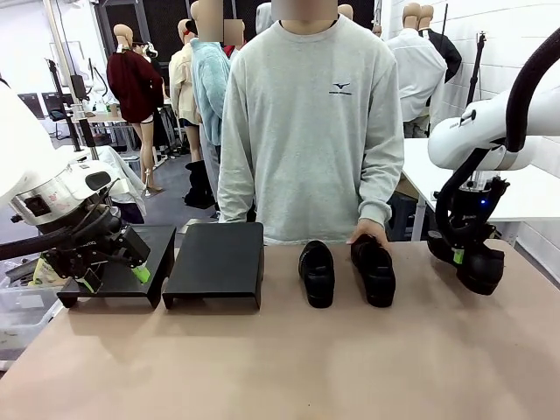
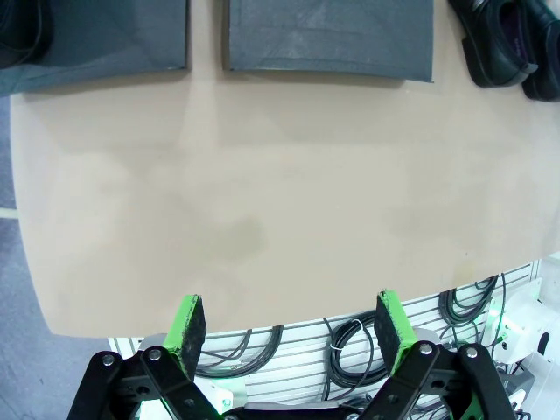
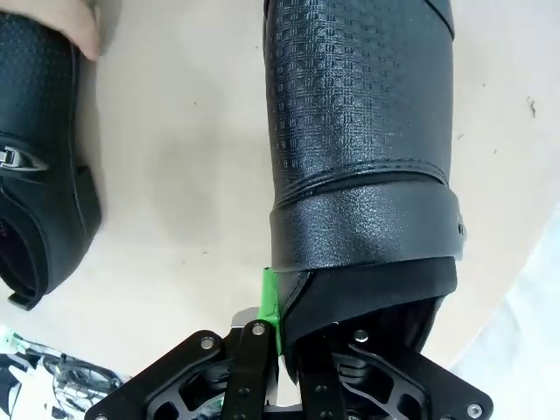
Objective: Organize the shoes by placing them on the stand.
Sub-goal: Pick up one Shoe and place it in the middle of the table.
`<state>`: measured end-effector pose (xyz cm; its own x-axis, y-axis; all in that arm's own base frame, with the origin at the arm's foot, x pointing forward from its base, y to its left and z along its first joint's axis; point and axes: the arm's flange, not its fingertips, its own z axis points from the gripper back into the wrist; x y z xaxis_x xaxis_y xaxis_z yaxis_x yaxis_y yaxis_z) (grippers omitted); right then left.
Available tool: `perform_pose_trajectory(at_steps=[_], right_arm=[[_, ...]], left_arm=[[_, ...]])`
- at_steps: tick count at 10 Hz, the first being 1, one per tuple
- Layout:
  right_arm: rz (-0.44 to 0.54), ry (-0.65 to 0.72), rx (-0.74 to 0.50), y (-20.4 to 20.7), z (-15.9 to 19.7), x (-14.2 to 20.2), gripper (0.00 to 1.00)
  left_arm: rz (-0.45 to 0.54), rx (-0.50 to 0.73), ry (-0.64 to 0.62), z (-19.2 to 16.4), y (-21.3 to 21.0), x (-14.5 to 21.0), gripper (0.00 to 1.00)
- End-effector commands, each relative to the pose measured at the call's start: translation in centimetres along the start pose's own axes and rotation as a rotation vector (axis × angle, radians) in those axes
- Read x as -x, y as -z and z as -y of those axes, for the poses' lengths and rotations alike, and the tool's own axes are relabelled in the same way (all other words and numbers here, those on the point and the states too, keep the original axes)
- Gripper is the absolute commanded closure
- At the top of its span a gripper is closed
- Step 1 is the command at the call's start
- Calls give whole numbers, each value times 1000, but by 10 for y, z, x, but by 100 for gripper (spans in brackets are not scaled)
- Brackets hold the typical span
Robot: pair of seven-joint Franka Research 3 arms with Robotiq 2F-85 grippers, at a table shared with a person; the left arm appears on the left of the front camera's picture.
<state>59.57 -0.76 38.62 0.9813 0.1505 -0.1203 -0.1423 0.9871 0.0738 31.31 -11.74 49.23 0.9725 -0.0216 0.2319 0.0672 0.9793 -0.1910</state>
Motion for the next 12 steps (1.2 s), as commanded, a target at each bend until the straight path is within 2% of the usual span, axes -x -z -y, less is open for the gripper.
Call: perform_pose_trajectory(at_steps=[1,6,12], right_arm=[[3,20,-40,2,2,4,100],[8,26,-49,-3,7,19,100],[-3,28,-28,0,8,10,100]], left_arm=[[1,-1,3,0,0,1,0],[1,-1,3,0,0,1,0],[1,-1,3,0,0,1,0]])
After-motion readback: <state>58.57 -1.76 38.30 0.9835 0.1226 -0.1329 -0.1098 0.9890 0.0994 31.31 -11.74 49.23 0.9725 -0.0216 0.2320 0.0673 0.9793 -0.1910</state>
